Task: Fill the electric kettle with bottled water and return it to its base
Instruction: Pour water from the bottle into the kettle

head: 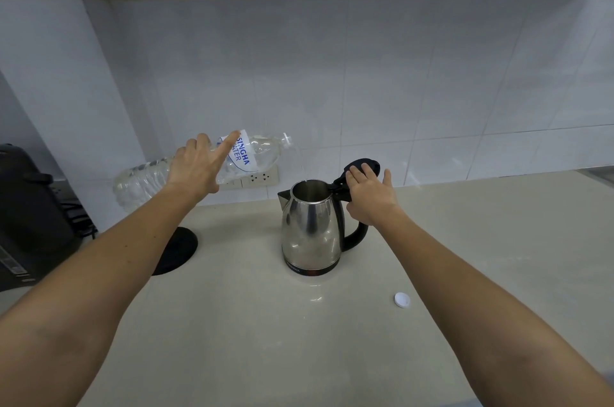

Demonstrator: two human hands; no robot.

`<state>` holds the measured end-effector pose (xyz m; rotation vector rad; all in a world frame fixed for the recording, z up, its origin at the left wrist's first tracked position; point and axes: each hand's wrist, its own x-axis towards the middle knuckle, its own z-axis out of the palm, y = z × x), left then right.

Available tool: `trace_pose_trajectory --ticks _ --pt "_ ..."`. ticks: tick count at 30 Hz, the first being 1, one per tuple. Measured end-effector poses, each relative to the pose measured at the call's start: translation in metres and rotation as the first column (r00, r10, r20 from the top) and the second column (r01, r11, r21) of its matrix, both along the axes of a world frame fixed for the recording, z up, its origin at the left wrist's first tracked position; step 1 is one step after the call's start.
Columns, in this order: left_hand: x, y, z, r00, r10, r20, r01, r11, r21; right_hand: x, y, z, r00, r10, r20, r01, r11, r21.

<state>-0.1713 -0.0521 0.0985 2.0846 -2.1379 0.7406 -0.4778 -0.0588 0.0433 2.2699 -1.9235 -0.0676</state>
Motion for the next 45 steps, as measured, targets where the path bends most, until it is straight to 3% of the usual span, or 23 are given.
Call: trace_pose_trajectory --ticks 45 --pt "0.0045 0.0038 0.0083 0.998 -0.041 0.050 0.043 0.998 -0.039 -0.0010 0.0012 -0.0011 1.000 0.005 0.028 -0.005 1.000 0.006"
